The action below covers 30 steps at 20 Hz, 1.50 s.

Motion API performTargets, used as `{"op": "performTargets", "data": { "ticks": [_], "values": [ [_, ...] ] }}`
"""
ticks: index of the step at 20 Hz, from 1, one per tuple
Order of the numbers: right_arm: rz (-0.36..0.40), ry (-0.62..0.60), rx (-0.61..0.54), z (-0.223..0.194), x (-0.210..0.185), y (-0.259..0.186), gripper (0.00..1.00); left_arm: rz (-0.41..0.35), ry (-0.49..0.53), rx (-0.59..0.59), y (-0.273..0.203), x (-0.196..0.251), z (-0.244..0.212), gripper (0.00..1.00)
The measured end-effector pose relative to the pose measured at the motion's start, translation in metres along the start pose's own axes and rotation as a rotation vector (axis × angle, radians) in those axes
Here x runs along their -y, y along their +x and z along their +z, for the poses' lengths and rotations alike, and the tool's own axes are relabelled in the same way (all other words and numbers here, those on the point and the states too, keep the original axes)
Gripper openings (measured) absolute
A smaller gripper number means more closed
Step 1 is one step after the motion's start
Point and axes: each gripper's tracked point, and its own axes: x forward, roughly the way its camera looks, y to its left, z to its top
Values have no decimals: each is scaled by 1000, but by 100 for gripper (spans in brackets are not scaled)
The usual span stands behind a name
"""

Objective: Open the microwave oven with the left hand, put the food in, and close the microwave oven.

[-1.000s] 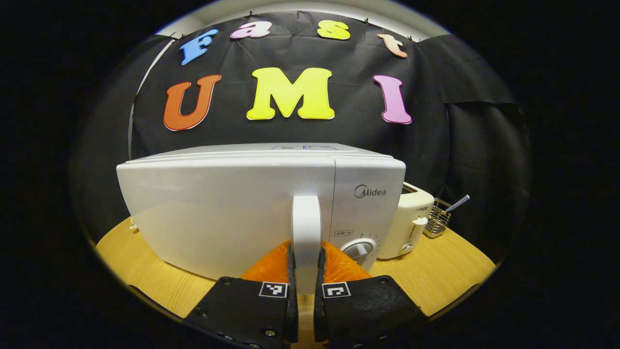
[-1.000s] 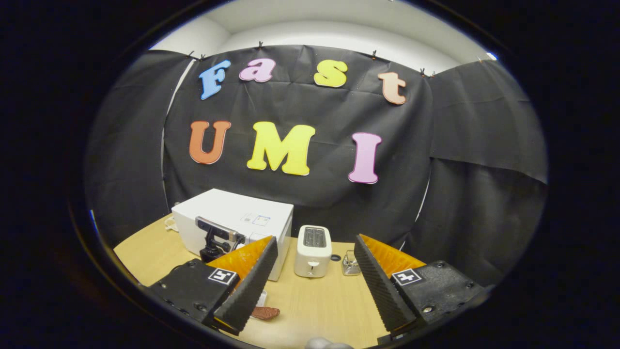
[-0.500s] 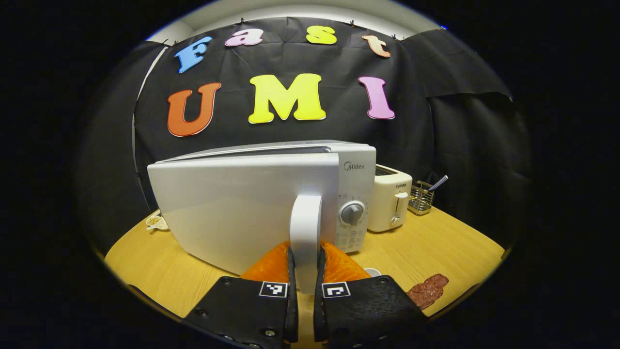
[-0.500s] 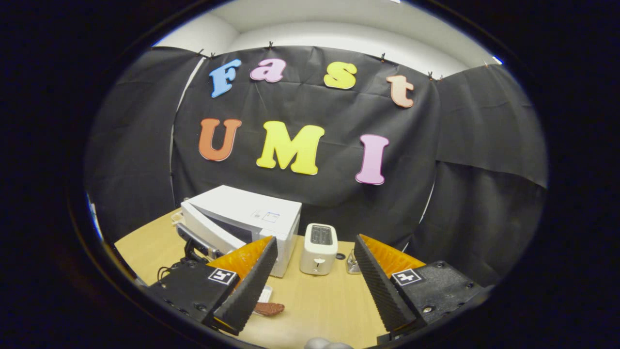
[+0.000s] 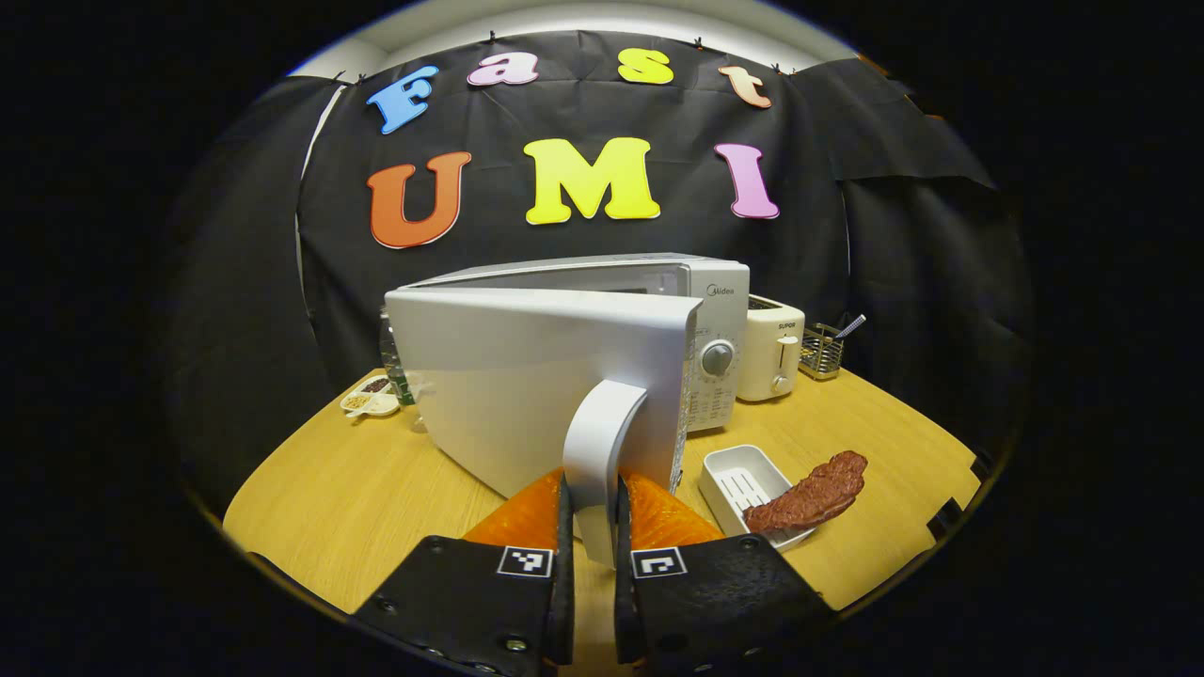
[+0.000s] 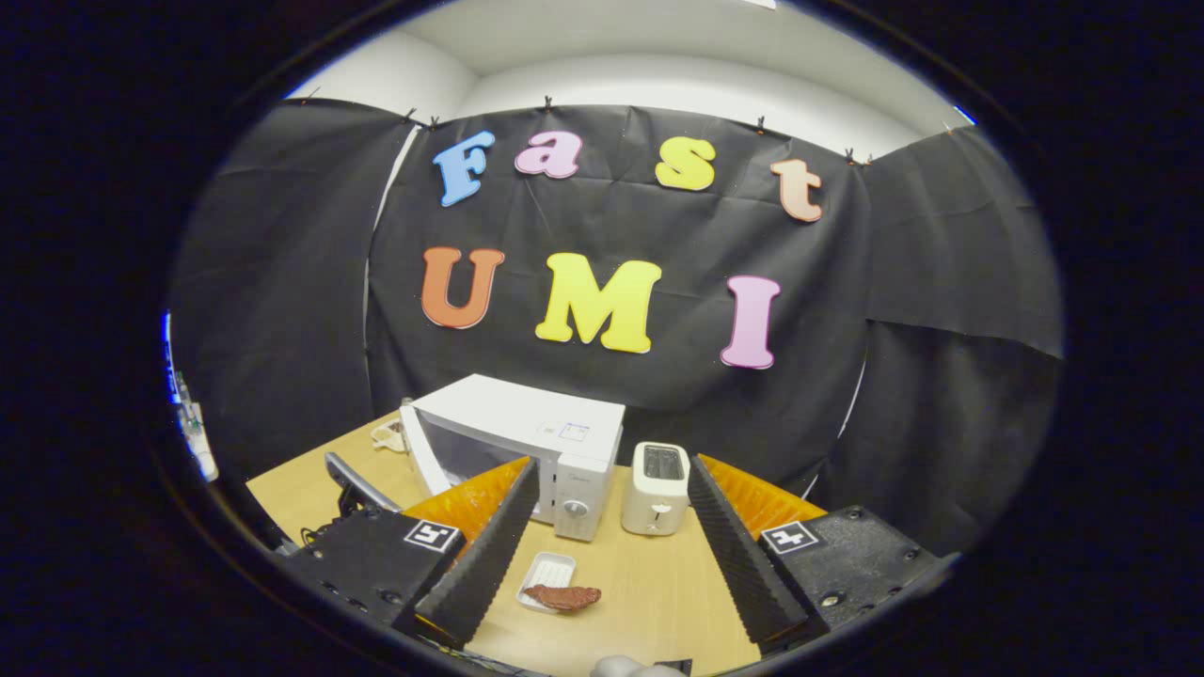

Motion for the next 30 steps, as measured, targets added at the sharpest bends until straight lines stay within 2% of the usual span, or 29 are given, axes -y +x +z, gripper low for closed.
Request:
{"op": "performTargets", "data": {
  "ticks": [8,9,10,13,15,16,17,19,22,25,26,27,28,30],
  "values": [
    [16,2,3,-1,-30,-17,100,104,10,-38,-46,-71,-22,17],
    [20,5,2,-2,-35,-18,96,113,12,-42,-49,-78,-25,17],
    [25,4,-2,-3,-41,-19,100,127,17,-46,-54,-86,-27,19],
    [61,15,-10,-6,-59,-20,100,132,10,-49,-65,-108,-35,20],
    [82,30,-16,-7,-69,-20,100,148,-23,-49,-72,-128,-37,34],
    [90,31,-17,-4,-73,-21,96,140,-49,-58,-74,-132,-38,50],
    [98,28,-11,-2,-76,-21,100,142,-54,-56,-76,-136,-38,53],
    [103,5,1,4,-82,-22,100,142,-53,-63,-78,-146,-40,58],
    [119,-15,13,7,-91,-23,100,140,-49,-45,-87,-159,-40,77],
    [131,-33,10,5,-99,-24,100,169,8,-10,-105,-175,-34,82],
    [136,-34,8,3,-101,-24,100,185,22,-2,-109,-184,-32,88],
    [140,-35,1,0,-103,-23,100,196,29,-2,-113,-192,-34,83],
    [143,-35,-3,-4,-105,-23,100,213,35,-6,-118,-201,-36,95],
    [154,-32,-19,-11,-110,-22,100,268,65,-14,-123,-223,-38,94]
  ]
}}
